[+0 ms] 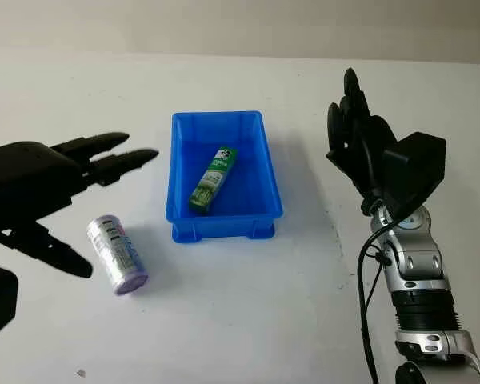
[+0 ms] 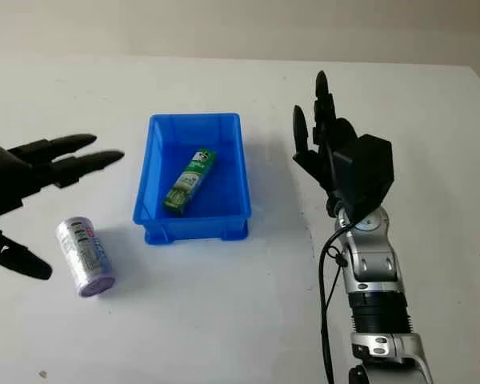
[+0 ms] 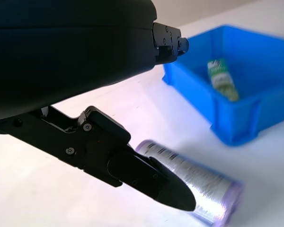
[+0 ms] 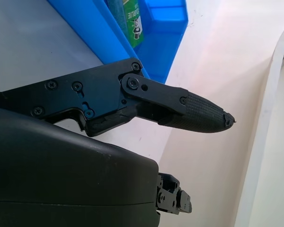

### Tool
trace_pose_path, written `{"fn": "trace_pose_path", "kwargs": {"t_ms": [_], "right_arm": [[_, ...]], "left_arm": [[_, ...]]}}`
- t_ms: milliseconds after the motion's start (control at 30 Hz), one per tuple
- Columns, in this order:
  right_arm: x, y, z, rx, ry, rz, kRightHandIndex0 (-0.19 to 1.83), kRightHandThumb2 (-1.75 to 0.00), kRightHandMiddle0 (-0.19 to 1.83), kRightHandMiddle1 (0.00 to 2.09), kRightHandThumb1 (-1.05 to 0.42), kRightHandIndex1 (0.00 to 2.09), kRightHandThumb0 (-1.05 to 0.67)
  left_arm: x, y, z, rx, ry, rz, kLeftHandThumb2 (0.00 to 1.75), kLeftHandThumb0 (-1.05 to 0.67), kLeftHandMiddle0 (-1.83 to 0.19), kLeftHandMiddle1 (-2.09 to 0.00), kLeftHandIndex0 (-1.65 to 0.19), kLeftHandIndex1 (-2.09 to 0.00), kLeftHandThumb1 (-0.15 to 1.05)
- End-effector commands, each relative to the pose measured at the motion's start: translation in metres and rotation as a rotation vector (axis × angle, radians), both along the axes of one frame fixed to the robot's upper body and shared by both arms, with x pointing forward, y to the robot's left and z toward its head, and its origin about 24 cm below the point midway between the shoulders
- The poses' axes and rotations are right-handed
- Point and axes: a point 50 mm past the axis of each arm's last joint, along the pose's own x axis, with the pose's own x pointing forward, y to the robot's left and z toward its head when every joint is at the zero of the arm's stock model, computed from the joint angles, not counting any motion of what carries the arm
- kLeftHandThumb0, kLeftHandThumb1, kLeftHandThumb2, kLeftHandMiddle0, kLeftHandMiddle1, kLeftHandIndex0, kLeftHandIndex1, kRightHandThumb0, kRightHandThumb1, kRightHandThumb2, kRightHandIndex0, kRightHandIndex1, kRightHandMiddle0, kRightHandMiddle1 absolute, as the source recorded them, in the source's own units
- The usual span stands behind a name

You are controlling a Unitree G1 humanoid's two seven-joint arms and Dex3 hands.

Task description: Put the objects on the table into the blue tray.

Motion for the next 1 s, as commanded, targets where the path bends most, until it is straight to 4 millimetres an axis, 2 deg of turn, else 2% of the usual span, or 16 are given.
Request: {"fn": "trace_pose_path", "kwargs": {"t_ms": [0, 400, 600, 967], "right_arm": [[0.000, 0.000, 0.001, 0.011, -0.013, 0.004, -0.19, -0.73, -0.19, 0.00, -1.05, 0.00, -0.73], [0.000, -0.001, 0.000, 0.020, -0.020, 0.009, -0.19, -0.75, -0.19, 0.00, -1.05, 0.00, -0.72], [0.000, -0.001, 0.000, 0.032, -0.021, 0.007, -0.19, -0.73, -0.19, 0.00, -1.05, 0.00, -0.72], [-0.003, 0.000, 0.002, 0.041, -0.036, 0.003, -0.19, -0.71, -0.19, 0.00, -1.05, 0.00, -0.71]], "left_arm": [[-0.001, -0.001, -0.003, 0.045, 0.007, -0.007, 0.04, -0.72, -0.02, -0.07, -0.04, -0.08, 0.77], [0.006, 0.002, -0.020, 0.243, 0.049, -0.005, 0.07, -0.76, -0.05, -0.06, -0.08, -0.07, 0.83], [0.006, 0.004, -0.028, 0.254, 0.094, 0.007, 0.06, -0.74, -0.06, -0.06, -0.08, -0.07, 0.83], [0.003, 0.000, -0.044, 0.216, 0.103, -0.087, 0.06, -0.68, -0.13, -0.07, -0.15, -0.08, 0.88]]}}
